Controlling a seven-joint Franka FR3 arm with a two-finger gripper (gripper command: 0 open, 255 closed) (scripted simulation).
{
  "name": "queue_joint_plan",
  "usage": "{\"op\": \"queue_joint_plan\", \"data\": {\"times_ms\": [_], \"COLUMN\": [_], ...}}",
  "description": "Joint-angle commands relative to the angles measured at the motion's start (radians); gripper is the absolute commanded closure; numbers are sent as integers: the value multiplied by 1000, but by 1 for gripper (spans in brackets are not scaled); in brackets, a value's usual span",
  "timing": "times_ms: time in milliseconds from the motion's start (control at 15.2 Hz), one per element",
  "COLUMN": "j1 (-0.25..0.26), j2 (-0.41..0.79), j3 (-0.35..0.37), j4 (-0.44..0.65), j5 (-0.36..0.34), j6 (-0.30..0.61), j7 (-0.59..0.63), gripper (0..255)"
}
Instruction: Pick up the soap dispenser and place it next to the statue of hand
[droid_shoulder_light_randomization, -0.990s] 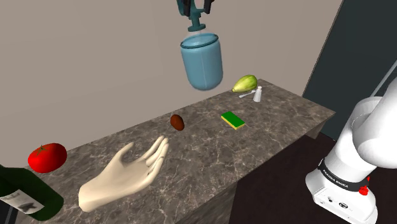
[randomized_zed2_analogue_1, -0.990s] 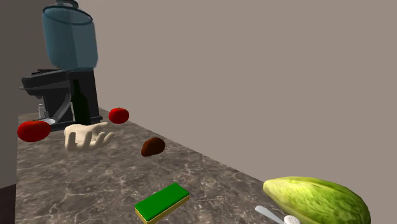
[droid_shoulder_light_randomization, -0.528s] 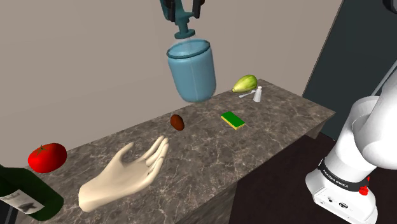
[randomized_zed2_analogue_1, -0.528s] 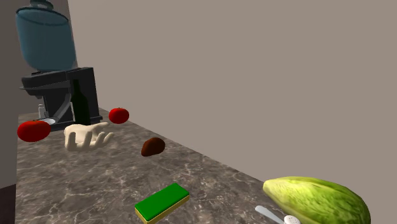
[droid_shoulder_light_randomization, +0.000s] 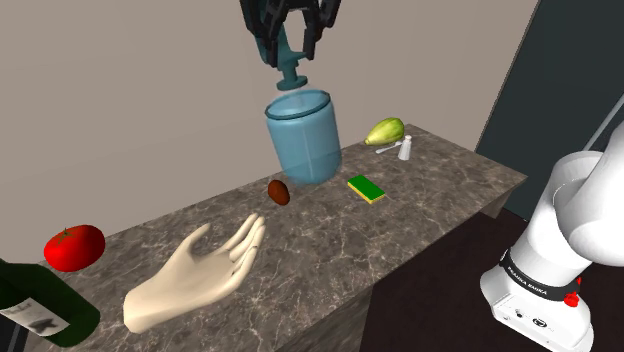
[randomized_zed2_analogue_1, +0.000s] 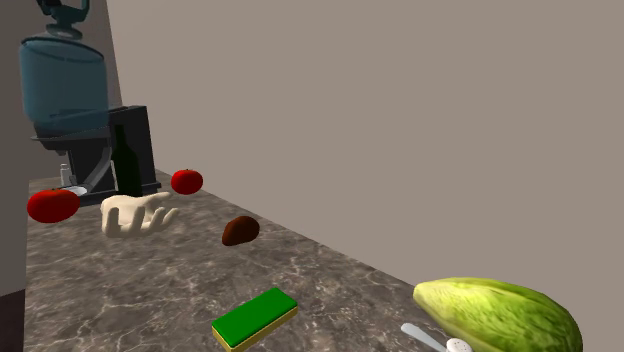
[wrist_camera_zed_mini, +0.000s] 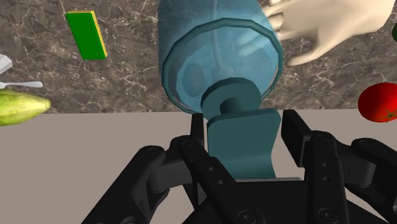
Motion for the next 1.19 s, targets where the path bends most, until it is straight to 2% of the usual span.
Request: {"op": "queue_joint_plan", "data": {"times_ms": [0,1122], "j1": [-1,4], "j2": [-21,-110], "j3": [-6,-27], "j4": [-50,-372], "j5": [10,46], "j6": [34,276], "j7": [-1,16], "gripper": [255,255]}}
